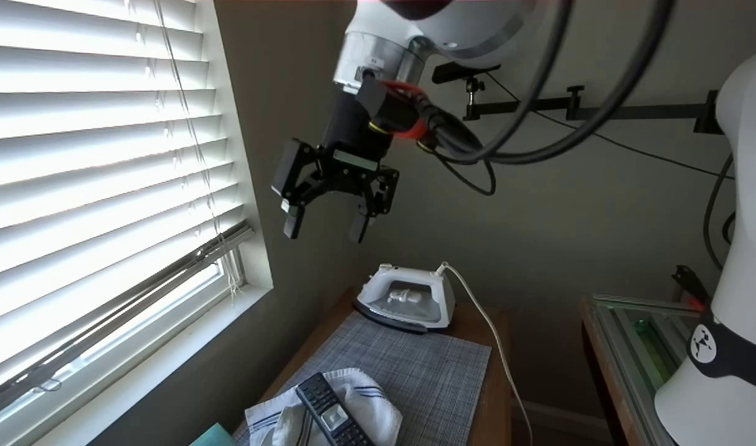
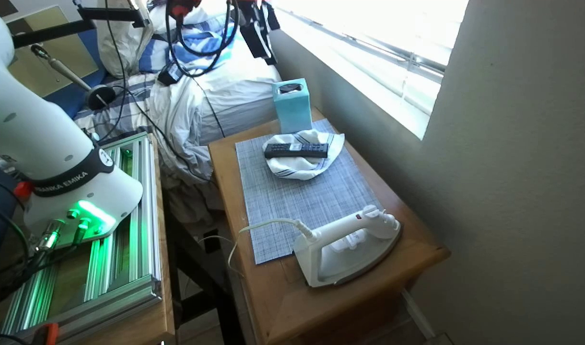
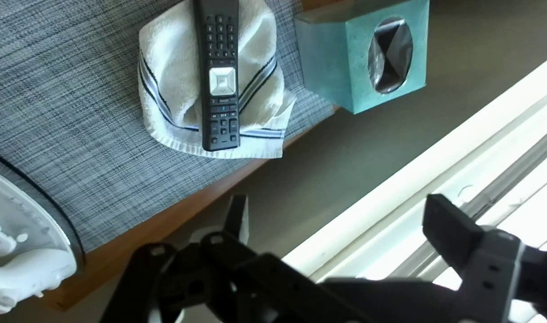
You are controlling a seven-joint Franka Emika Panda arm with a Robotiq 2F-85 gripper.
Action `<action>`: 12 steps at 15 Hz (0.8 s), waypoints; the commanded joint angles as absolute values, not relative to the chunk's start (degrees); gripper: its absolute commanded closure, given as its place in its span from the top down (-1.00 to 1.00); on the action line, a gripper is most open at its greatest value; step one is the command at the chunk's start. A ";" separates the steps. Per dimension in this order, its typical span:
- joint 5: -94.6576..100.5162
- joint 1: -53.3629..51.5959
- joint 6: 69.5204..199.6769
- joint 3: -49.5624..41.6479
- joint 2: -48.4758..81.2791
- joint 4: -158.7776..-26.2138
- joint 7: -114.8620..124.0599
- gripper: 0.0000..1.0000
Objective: Put the remote in the tissue box
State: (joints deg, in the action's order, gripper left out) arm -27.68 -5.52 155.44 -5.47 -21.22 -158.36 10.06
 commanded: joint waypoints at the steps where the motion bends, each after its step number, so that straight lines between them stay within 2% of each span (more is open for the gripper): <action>1: -39.61 -9.39 159.03 -13.60 -10.11 -154.78 1.62 1.00; 4: -48.38 -11.05 155.65 -16.07 -0.29 -150.47 -2.18 1.00; 9: -48.94 -11.56 149.75 -13.14 14.26 -141.59 0.63 1.00; 10: -46.61 -5.97 152.38 -9.00 7.73 -147.11 0.40 1.00; 12: -46.06 -6.52 151.93 -8.19 12.28 -143.96 1.52 1.00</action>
State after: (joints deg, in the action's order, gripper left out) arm -47.89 -11.56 151.24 -13.06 12.70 -143.73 0.28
